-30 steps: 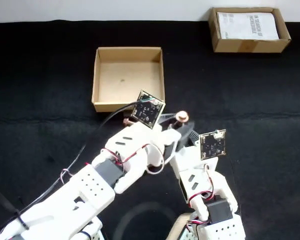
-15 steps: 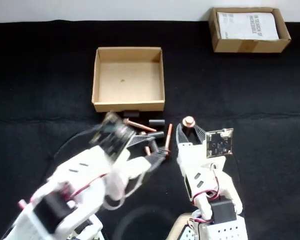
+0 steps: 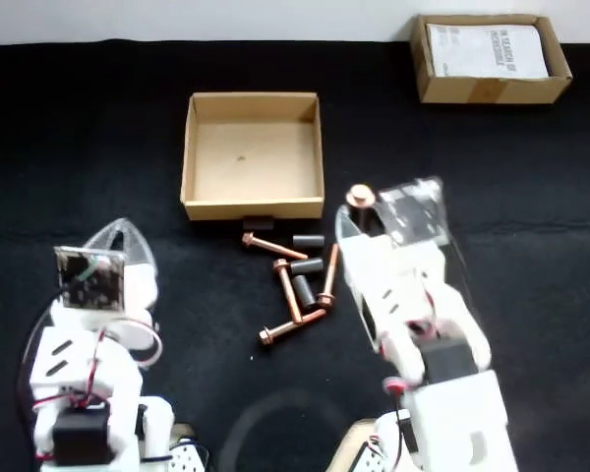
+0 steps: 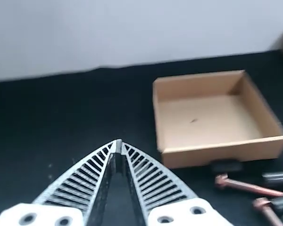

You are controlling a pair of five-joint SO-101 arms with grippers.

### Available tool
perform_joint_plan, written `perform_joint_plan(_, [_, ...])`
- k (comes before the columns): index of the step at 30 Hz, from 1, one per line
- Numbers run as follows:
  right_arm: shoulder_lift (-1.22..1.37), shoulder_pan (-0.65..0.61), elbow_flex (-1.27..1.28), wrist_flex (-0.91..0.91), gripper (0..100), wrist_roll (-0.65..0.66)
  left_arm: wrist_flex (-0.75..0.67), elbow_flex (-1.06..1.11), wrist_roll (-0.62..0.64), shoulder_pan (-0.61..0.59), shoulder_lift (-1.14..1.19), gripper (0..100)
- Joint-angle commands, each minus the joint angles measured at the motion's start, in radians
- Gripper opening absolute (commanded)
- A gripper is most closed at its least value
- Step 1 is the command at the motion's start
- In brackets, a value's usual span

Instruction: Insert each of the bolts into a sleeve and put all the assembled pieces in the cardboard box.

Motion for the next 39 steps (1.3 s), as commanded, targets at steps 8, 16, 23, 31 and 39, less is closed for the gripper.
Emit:
perform_joint_plan(8, [0.539,-0.116,-0.395,0.002,0.7,0.307,-0.368,0.372,0.028,-0.262,0.008,1])
perform_joint_plan(16, [0.834,-0.131,-0.687,0.002,0.7,0.7,-0.219,0.372,0.377,-0.275,0.018,1])
perform_joint_plan(23, [1.013,-0.18,-0.782,-0.002,0.7,1.008,-0.121,0.372,0.462,-0.268,0.01,1])
perform_joint_plan(31, [1.299,-0.173,-0.995,-0.004,0.7,1.243,-0.121,0.372,0.462,-0.269,0.01,1])
perform_joint_plan(39, [1.491,-0.176,-1.201,0.002,4.7,1.209,-0.123,0.372,0.462,-0.269,0.01,1])
